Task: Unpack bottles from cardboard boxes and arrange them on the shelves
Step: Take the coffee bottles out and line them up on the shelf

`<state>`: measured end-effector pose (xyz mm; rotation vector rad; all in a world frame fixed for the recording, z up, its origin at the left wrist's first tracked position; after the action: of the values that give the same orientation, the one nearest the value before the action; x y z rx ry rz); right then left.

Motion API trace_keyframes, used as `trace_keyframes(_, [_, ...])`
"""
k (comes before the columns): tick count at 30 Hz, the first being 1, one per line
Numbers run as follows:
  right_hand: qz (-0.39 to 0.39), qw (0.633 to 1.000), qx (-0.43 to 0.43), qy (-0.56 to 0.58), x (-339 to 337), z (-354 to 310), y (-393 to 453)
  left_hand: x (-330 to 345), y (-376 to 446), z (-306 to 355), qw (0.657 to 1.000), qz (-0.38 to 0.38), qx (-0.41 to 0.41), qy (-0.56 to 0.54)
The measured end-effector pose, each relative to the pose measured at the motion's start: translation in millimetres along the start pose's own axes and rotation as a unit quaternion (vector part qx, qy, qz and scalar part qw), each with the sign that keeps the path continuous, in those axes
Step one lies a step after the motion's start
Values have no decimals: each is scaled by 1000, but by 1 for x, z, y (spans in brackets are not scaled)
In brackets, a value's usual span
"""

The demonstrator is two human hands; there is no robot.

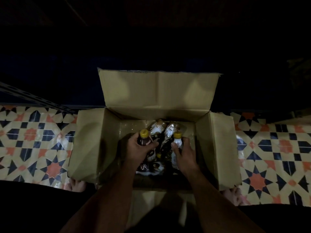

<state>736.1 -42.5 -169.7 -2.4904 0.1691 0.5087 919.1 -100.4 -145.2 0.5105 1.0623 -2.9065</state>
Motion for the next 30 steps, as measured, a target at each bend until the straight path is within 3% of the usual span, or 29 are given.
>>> trace_keyframes(4, [4, 999, -37, -15, 1, -11, -5, 0, -1, 4, 1000, 2, -17, -19])
trace_keyframes(8, [5, 999, -48, 11, -5, -36, -21, -11, -11, 26, 998, 19, 54, 41])
trace_keyframes(13, [9, 996, -81, 28, -35, -117, -70, -39, -68, 97, 997, 5, 78, 15])
trace_keyframes(23, [70, 969, -231, 56, -140, -356, -209, -127, -246, 353, 977, -91, 184, -61])
trace_keyframes(26, [114, 949, -288, 52, -180, -441, -252, -159, -304, 439, 965, -130, 217, -69])
trace_keyframes(30, [168, 912, -364, 84, -234, -542, -302, -196, -379, 537, 939, -130, 310, -71])
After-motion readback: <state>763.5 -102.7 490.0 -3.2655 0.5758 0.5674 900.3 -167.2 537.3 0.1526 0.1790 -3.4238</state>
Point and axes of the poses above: each hand's wrist, its own y-axis towards the middle knuckle, its own x-axis out of the palm, z = x × y, the point moved 2 cm from there along y, towards the middle knuckle, and after that the axes turned 6 degrees about -x, right-handed, at the moved point
